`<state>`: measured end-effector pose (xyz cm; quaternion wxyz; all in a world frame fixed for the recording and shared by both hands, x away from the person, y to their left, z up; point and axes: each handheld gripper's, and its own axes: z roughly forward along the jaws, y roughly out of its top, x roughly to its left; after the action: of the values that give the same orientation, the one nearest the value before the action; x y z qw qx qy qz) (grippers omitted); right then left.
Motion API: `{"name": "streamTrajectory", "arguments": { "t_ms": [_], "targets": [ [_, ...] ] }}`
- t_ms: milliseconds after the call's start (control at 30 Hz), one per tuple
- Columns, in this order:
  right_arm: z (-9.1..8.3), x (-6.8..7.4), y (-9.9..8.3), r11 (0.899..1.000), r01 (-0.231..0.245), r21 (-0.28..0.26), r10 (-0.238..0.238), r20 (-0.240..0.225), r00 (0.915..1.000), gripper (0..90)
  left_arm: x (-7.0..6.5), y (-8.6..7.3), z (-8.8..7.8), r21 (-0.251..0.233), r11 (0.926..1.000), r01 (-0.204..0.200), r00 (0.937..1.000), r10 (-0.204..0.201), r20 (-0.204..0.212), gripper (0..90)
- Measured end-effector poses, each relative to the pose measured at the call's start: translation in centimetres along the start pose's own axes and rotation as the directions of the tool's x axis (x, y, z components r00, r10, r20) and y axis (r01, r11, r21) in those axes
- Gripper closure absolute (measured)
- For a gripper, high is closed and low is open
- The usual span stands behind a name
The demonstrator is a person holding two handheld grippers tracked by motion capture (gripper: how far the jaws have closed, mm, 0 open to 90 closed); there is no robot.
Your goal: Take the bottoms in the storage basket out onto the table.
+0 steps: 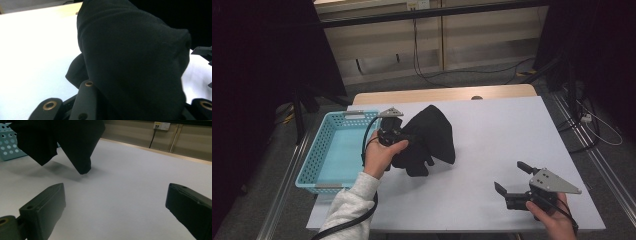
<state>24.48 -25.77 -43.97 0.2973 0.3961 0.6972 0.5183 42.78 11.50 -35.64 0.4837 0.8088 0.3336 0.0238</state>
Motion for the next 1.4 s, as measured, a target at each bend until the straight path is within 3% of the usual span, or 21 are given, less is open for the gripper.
{"name": "streamTrajectory", "arguments": {
  "t_ms": [300,500,567,600,633,667,800,933,1100,1200,1400],
  "targets": [
    [0.0,0.0,0.0,1.000,0.001,0.001,-0.001,-0.002,1.0000,1.9,-0.7,-1.9,2.2,0.009,0.9999,0.014,0.9988,-0.014,0.047,73.1],
    [0.0,0.1,0.0,1.000,0.003,0.004,-0.003,-0.003,1.0000,1.9,-1.2,-3.2,3.5,0.029,0.9996,-0.001,0.9992,0.000,0.040,71.1],
    [0.1,0.1,0.0,1.000,0.007,0.007,-0.007,-0.004,1.0000,1.9,-1.3,-4.0,4.1,0.043,0.9991,-0.008,0.9996,0.007,0.028,57.9],
    [0.1,0.1,0.0,1.000,0.007,0.007,-0.007,-0.004,1.0000,1.9,-1.3,-4.4,4.4,0.047,0.9988,-0.017,0.9997,0.016,0.017,57.9],
    [0.1,0.1,0.0,1.000,0.008,0.008,-0.008,-0.005,1.0000,1.9,-1.2,-4.7,4.6,0.047,0.9988,-0.012,0.9999,0.012,0.009,38.9],
    [0.1,0.1,0.0,1.000,0.008,0.008,-0.008,-0.005,1.0000,1.9,-1.0,-4.9,4.7,0.060,0.9982,0.007,1.0000,-0.007,0.002,38.9],
    [0.1,0.1,-0.1,1.000,0.007,0.012,-0.007,-0.003,1.0000,2.0,-0.7,-5.1,4.1,0.062,0.9978,0.024,0.9997,-0.024,-0.009,26.3],
    [0.4,0.1,0.0,1.000,0.011,0.017,-0.011,0.000,0.9999,2.1,-0.4,-4.6,2.8,0.019,0.9988,0.046,0.9983,-0.045,-0.037,15.7],
    [0.6,0.2,0.0,1.000,0.019,0.025,-0.019,-0.001,0.9998,2.1,0.1,-4.6,1.7,0.025,0.9993,0.028,0.9948,-0.025,-0.099,13.6],
    [0.6,0.2,0.0,0.999,0.020,0.027,-0.020,-0.001,0.9998,2.1,0.4,-4.4,1.1,0.004,0.9996,0.029,0.9921,-0.028,-0.122,12.8],
    [0.8,0.1,0.0,0.999,0.017,0.028,-0.017,-0.002,0.9999,2.1,0.6,-4.4,1.0,0.011,0.9994,0.032,0.9919,-0.031,-0.124,11.6]
  ]
}}
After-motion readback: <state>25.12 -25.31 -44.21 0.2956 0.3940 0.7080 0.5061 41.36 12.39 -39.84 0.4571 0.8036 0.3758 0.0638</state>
